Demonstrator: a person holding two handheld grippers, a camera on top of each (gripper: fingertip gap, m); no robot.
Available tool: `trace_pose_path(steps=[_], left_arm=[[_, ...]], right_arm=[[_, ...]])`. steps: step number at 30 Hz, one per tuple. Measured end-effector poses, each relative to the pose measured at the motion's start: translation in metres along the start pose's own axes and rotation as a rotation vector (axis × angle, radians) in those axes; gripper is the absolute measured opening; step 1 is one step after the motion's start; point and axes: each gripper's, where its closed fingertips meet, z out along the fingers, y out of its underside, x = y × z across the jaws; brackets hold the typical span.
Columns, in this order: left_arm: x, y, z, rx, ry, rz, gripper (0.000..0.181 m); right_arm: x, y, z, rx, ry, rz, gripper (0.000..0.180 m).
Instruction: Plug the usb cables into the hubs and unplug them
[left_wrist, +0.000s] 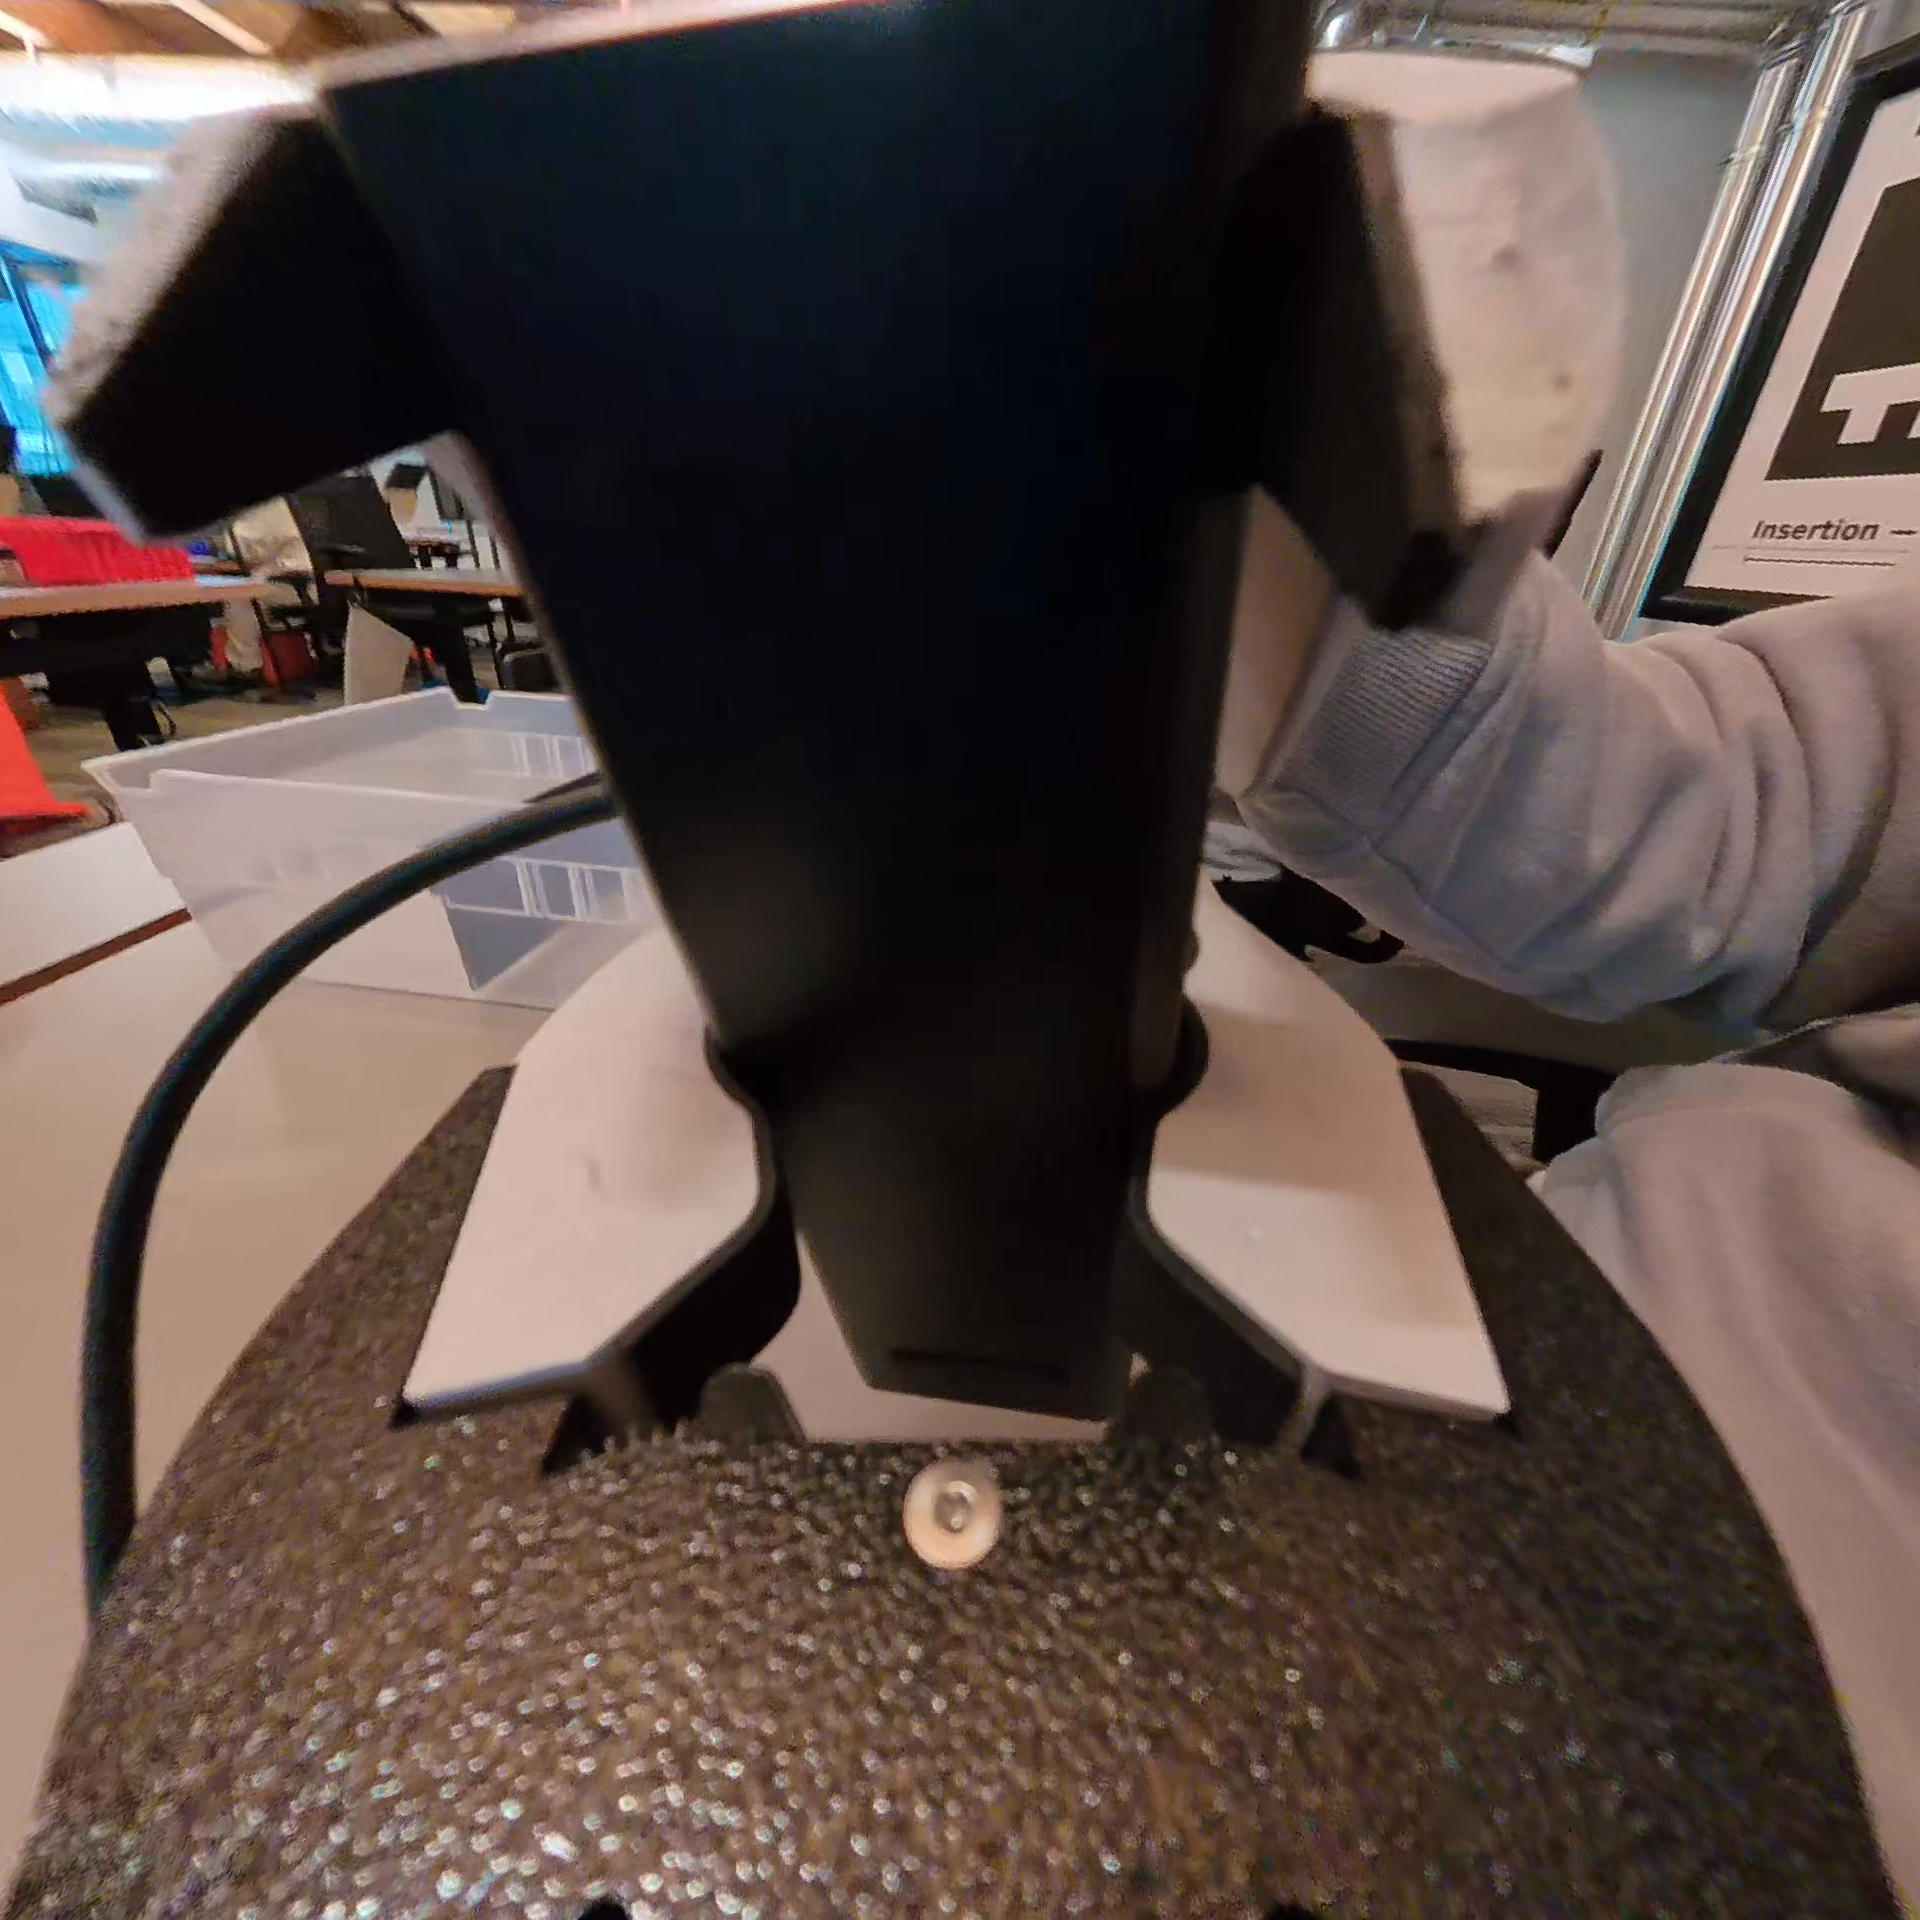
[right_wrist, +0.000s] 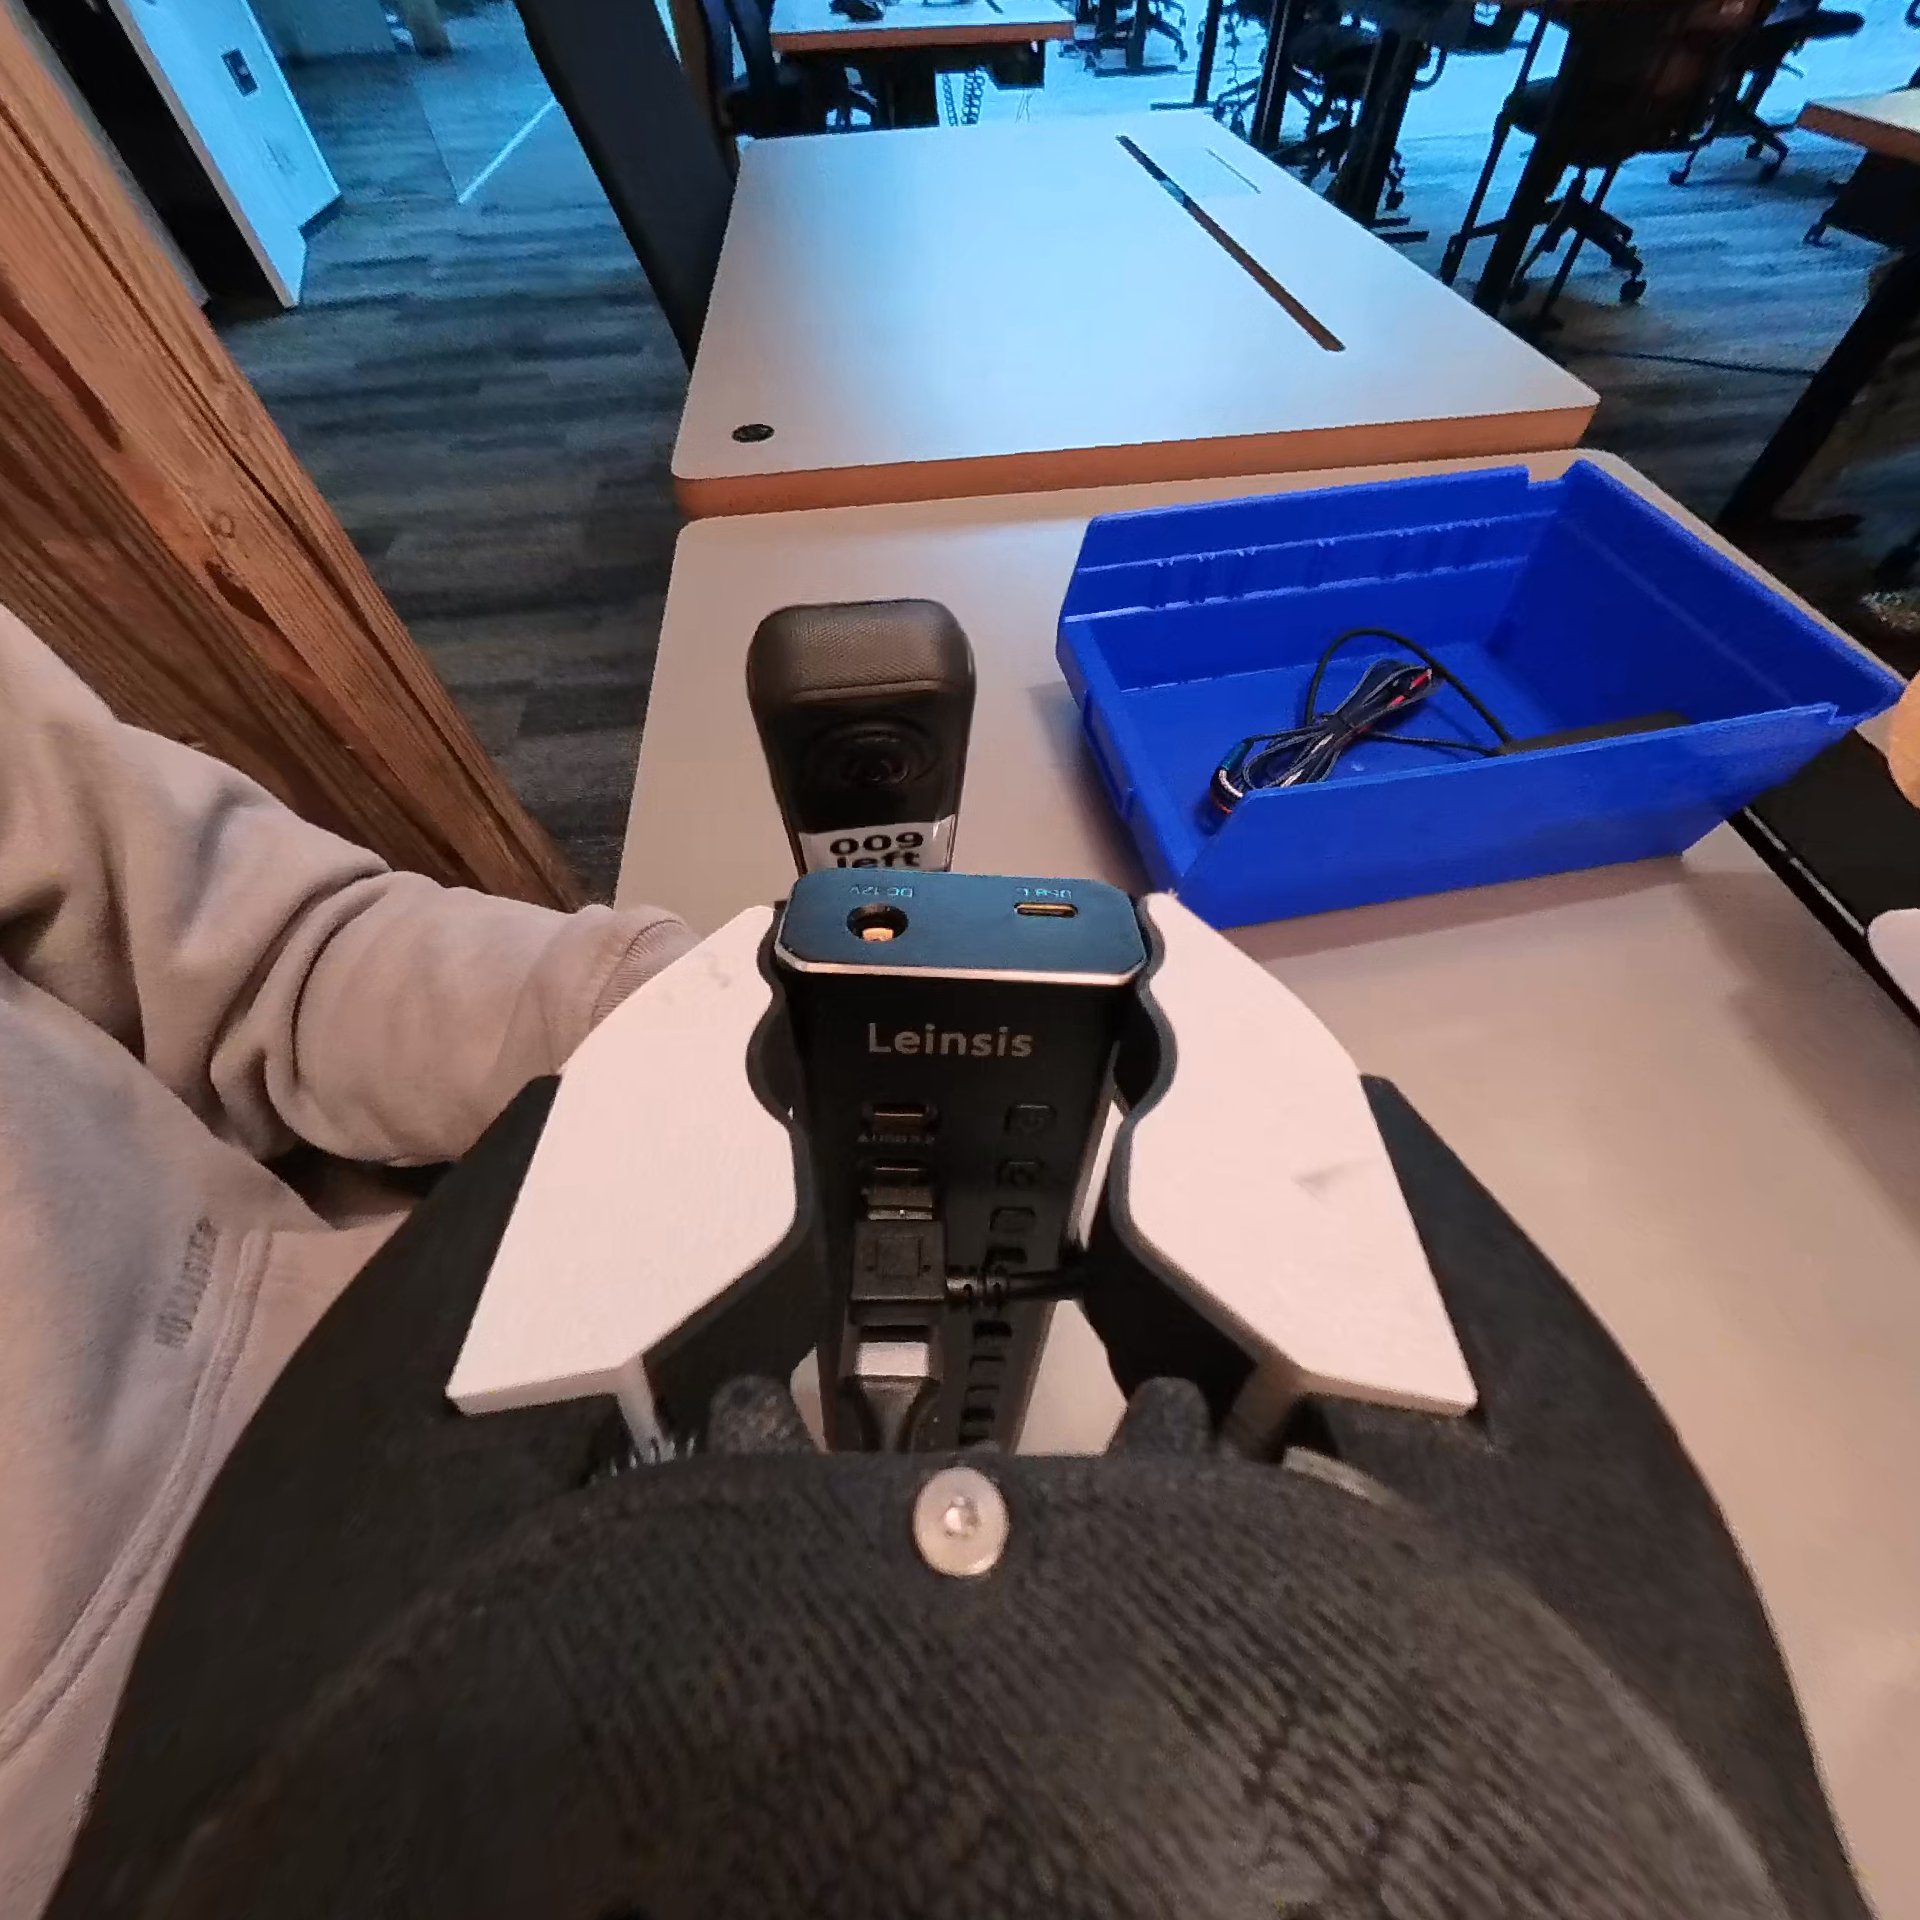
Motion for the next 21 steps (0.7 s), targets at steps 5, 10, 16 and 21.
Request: trace_pose_path(steps=[5,10,16,21], left_arm=[[-0.002,0.002,0.002,-0.014,-0.007,-0.004,0.075],[-0.008,-0.006,-0.004,0.057,-0.018,-0.051,0.074],[-0.011,-0.011,-0.013,0.070,-0.029,0.005,0.074],[-0.006,-0.009,-0.011,0.057,-0.018,0.054,0.074]], right_arm=[[0.003,0.004,-0.002,-0.056,0.028,-0.048,0.062],[0.014,0.013,-0.029,-0.168,0.201,-0.166,0.068],[0.004,0.021,-0.052,-0.195,0.256,-0.207,0.048],[-0.006,0.029,-0.051,-0.204,0.255,-0.164,0.040]])
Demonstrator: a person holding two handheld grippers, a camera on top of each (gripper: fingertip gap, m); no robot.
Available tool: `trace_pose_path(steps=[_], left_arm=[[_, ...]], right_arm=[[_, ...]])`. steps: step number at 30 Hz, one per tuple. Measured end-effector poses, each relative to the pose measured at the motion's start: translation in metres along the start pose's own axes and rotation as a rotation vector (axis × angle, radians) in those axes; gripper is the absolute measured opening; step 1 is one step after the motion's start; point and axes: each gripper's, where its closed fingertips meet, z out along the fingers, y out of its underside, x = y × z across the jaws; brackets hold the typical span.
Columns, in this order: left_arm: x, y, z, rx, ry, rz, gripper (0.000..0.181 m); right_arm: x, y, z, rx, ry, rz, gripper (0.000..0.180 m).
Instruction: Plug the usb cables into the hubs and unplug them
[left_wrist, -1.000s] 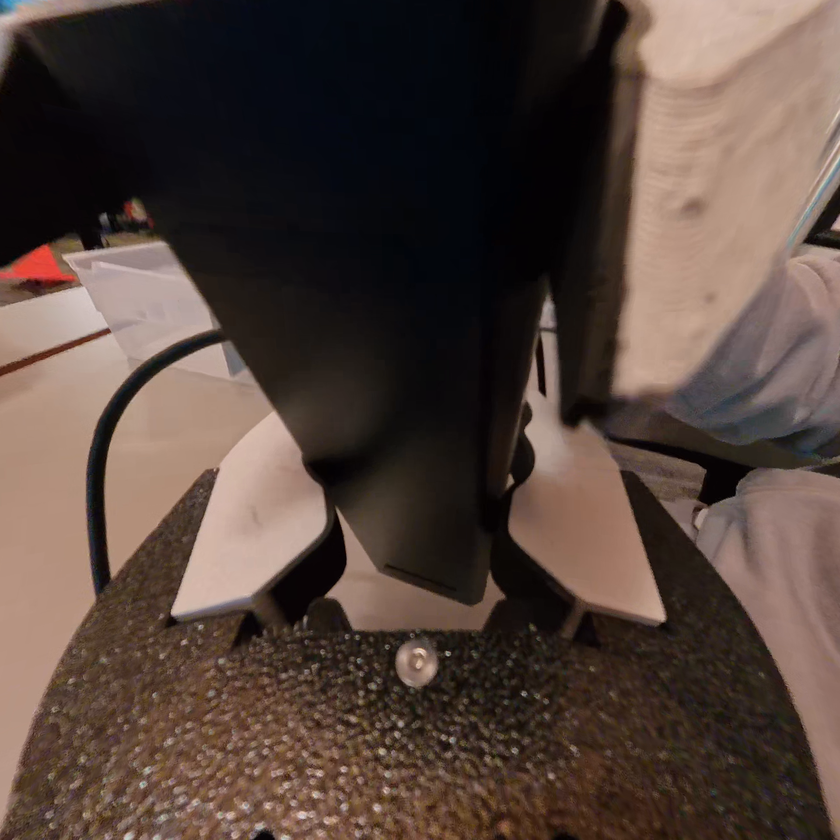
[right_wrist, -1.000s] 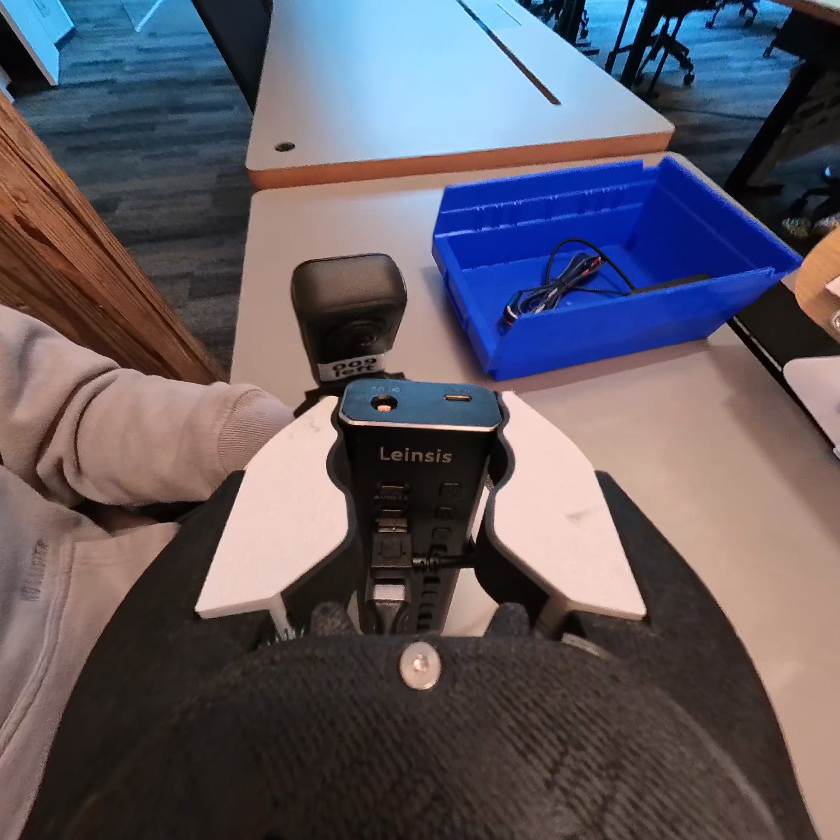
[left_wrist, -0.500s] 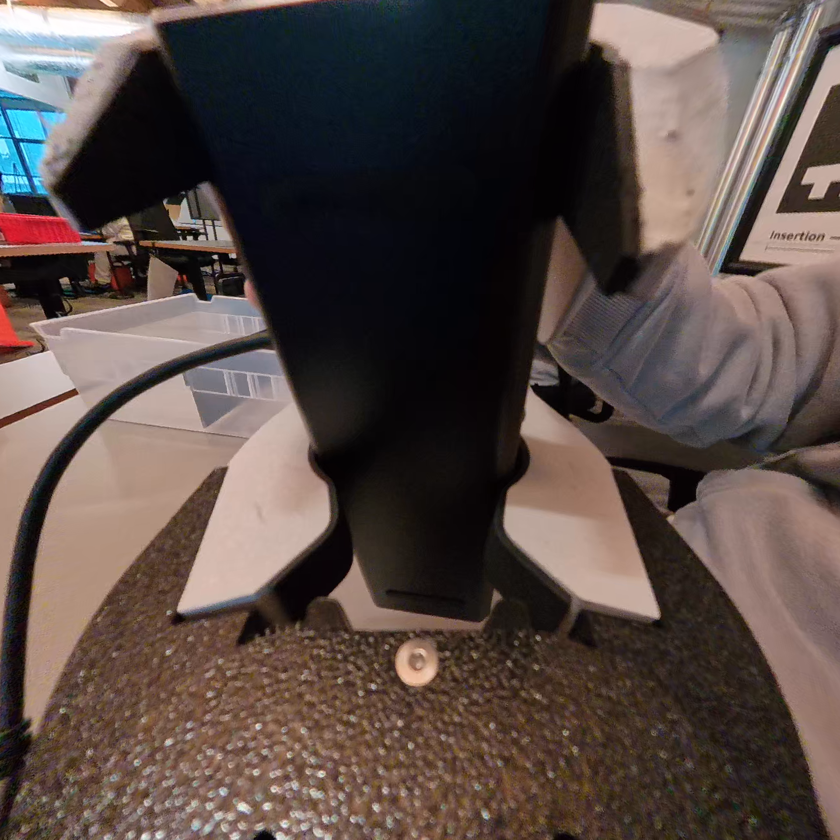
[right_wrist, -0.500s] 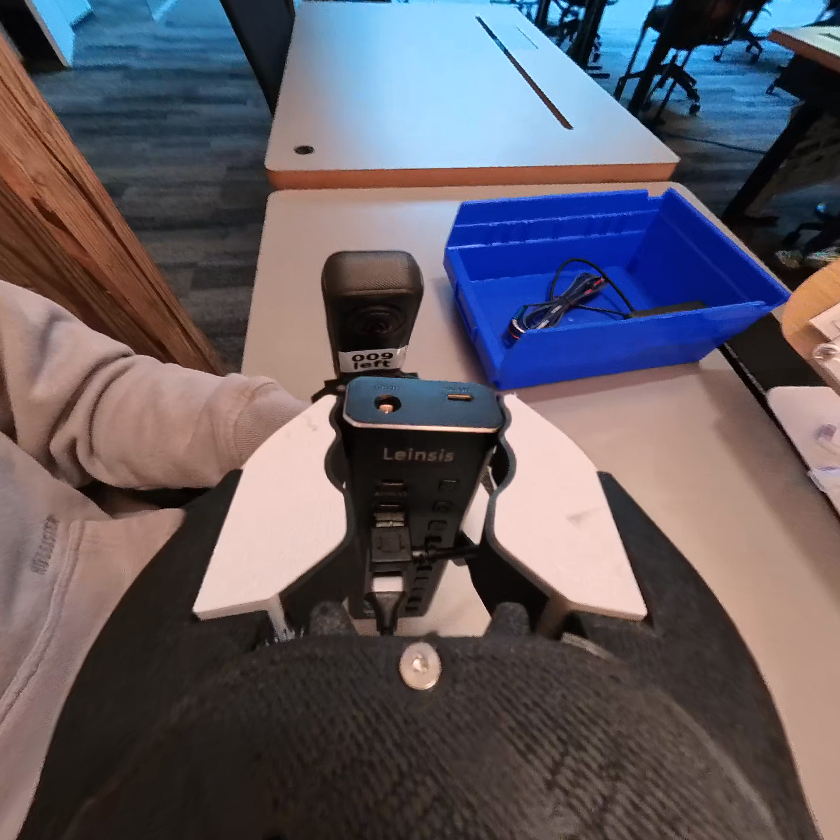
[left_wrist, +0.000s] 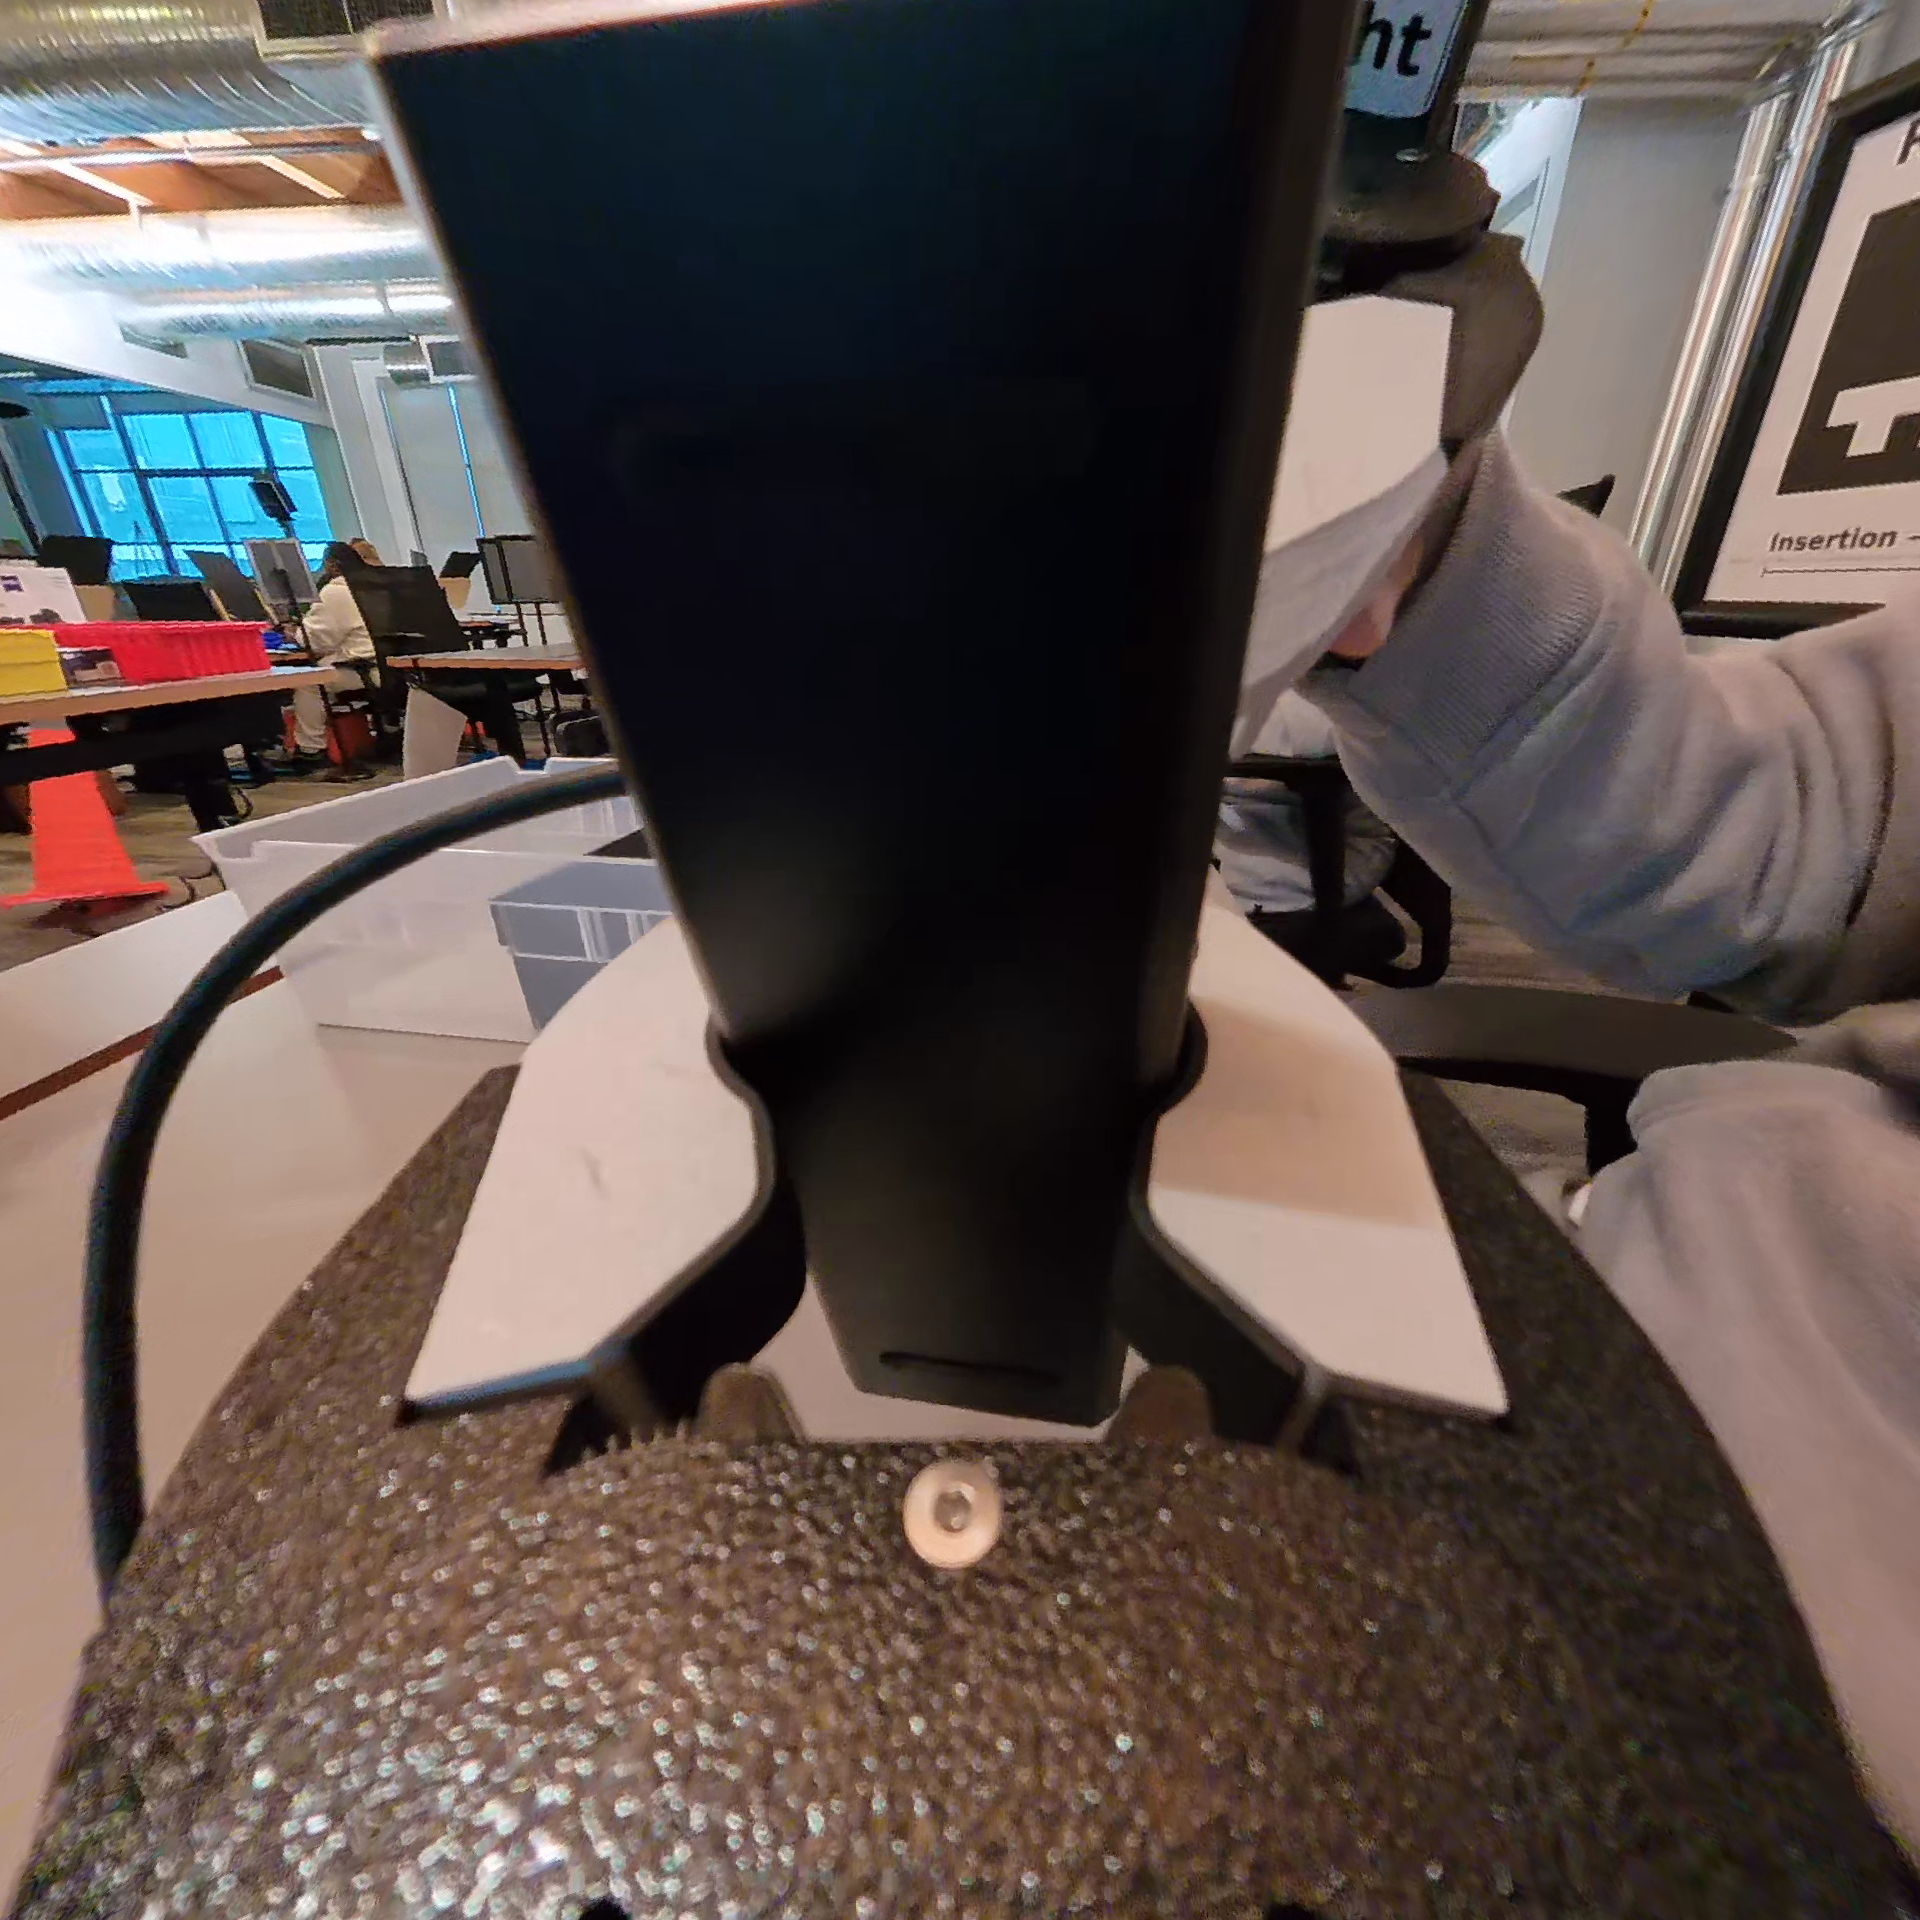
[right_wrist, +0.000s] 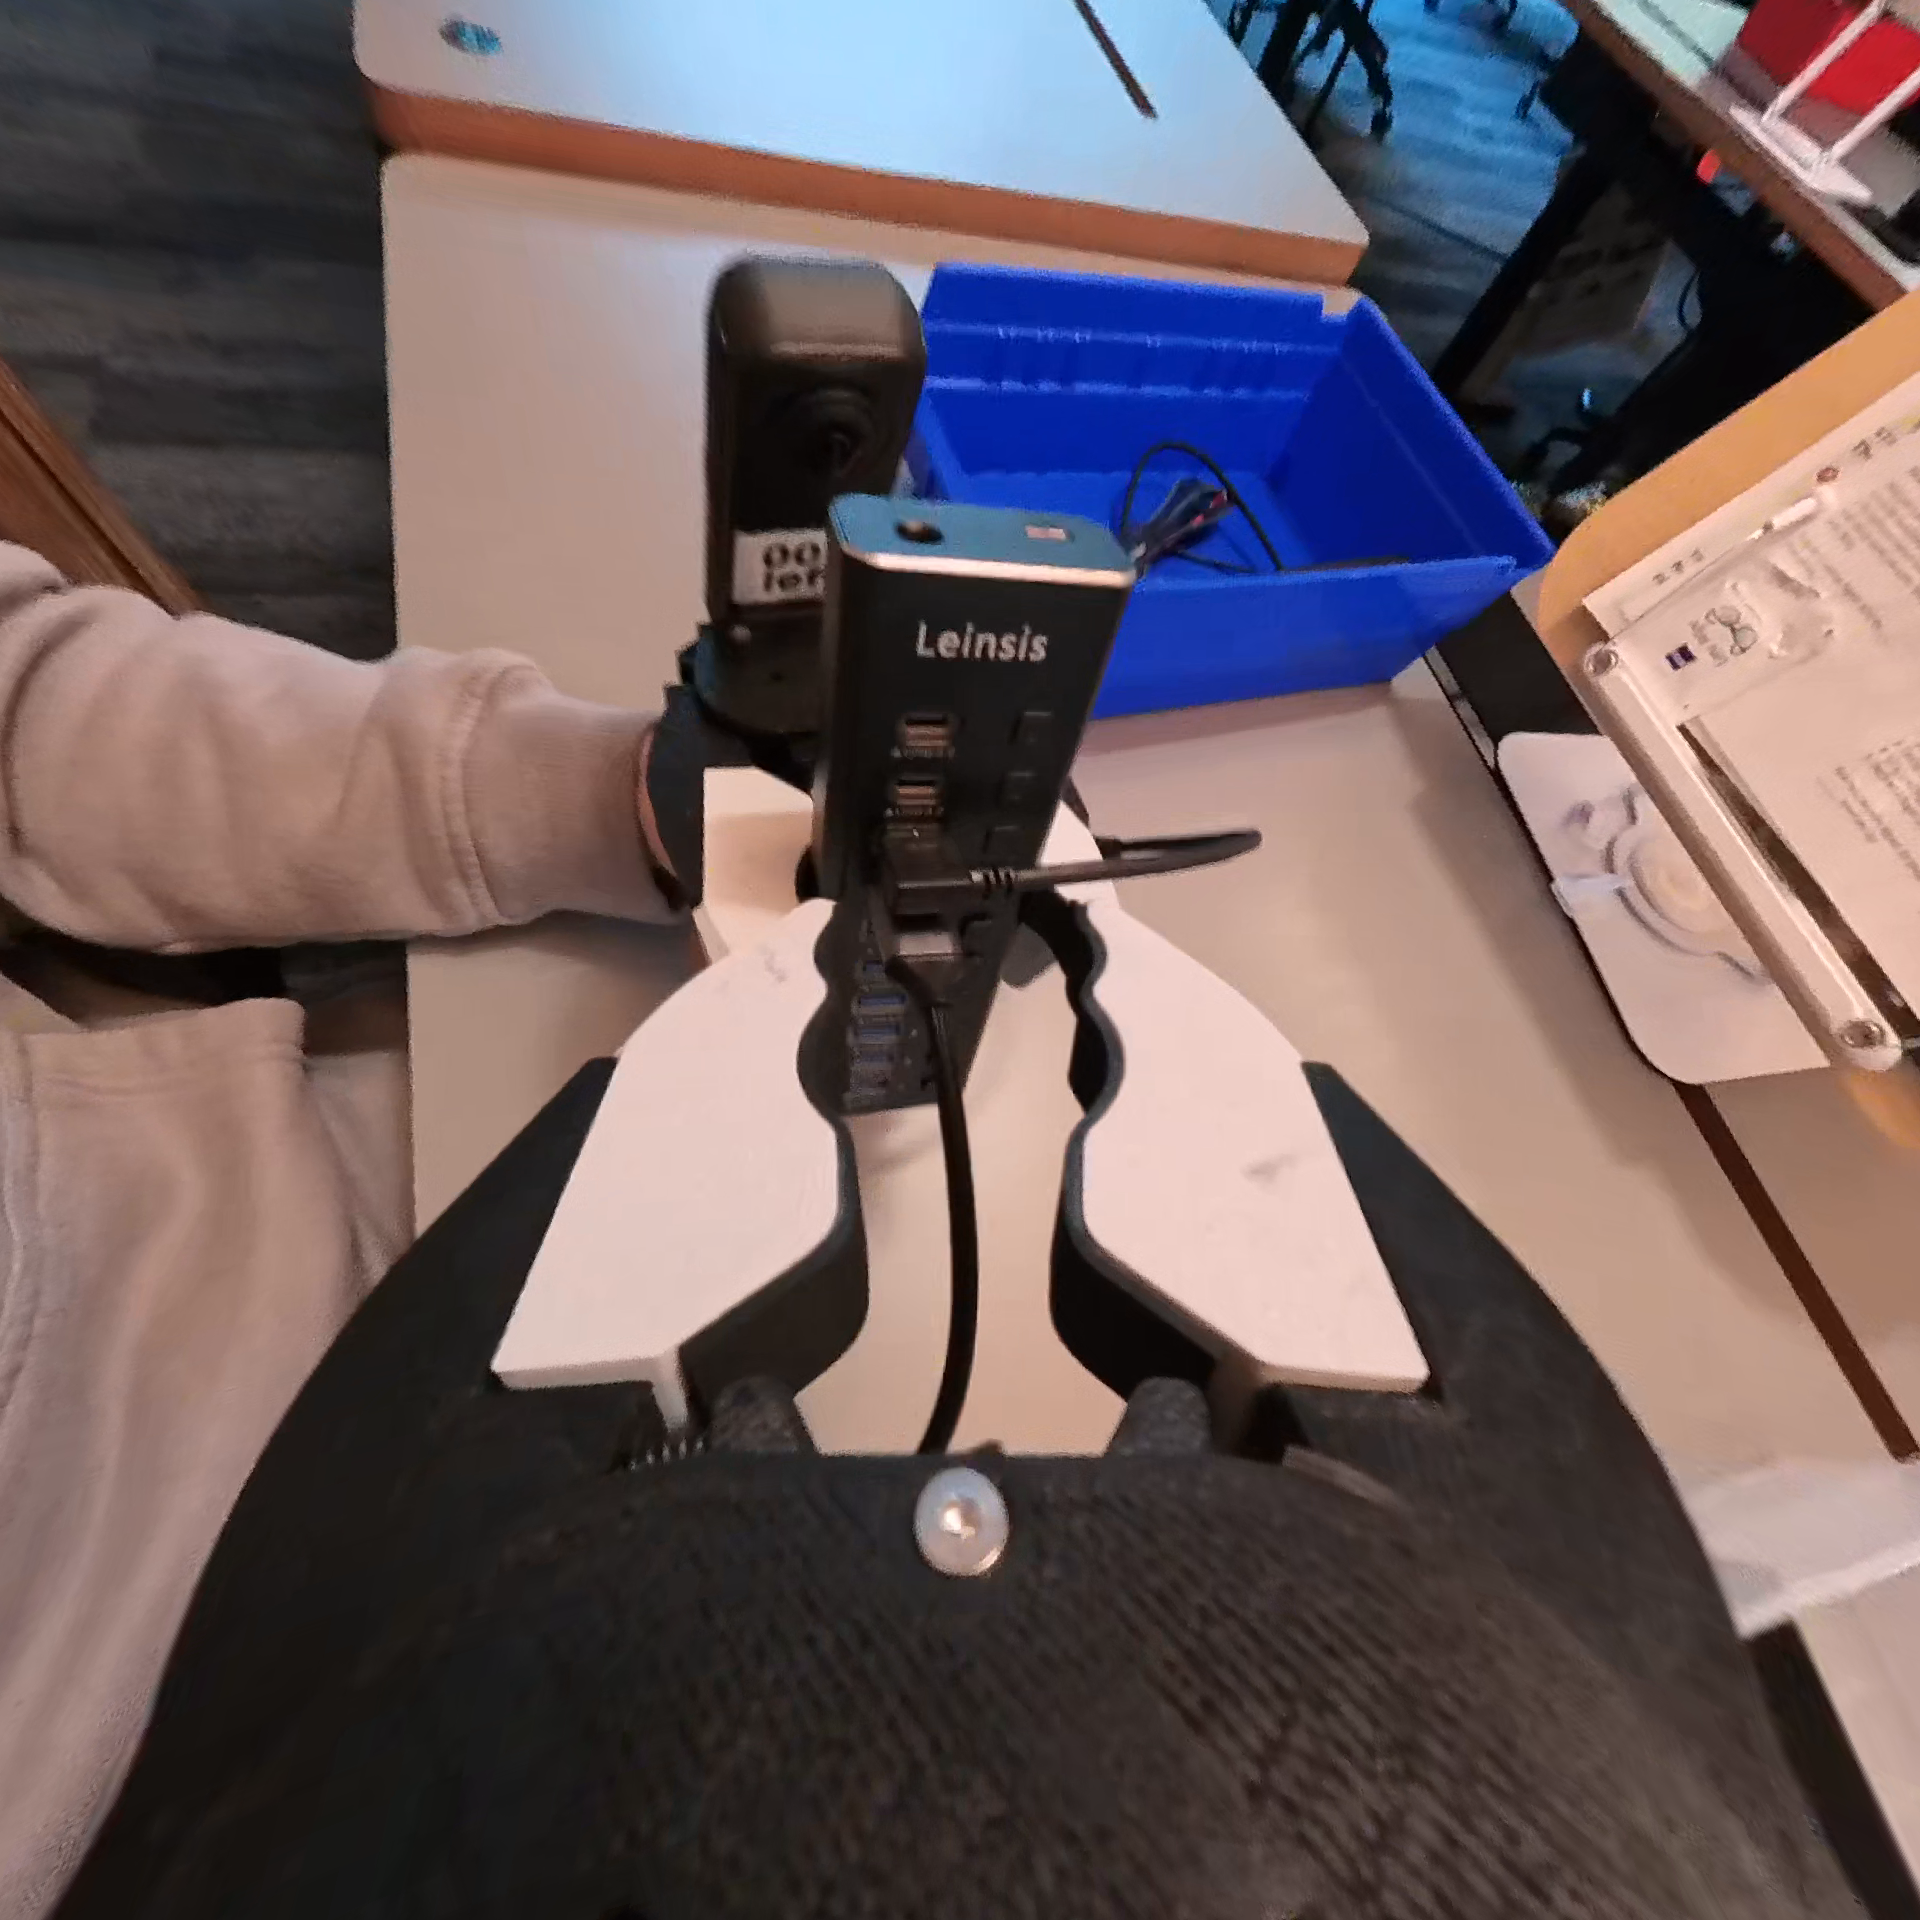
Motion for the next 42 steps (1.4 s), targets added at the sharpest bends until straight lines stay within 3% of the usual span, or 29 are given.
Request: trace_pose_path(steps=[5,10,19,23,36,42], left_arm=[[0.004,0.002,0.002,-0.006,0.025,0.001,0.074],[0.009,0.002,0.003,-0.003,0.047,0.019,0.074],[0.009,0.002,0.002,-0.009,0.042,0.040,0.074],[0.009,0.006,0.004,-0.034,0.039,0.049,0.074],[0.011,0.008,0.006,-0.047,0.042,0.053,0.074],[0.010,0.006,0.006,-0.033,0.040,0.030,0.074]], right_arm=[[-0.008,0.009,0.000,0.016,-0.001,0.007,0.038],[-0.014,0.019,0.006,0.028,-0.049,0.063,0.017],[-0.015,0.024,0.006,0.079,-0.092,0.133,0.013],[-0.017,0.025,0.007,0.116,-0.094,0.146,0.025],[-0.017,0.019,0.010,0.128,-0.109,0.205,0.016],[-0.017,0.018,0.010,0.125,-0.118,0.224,0.021]])
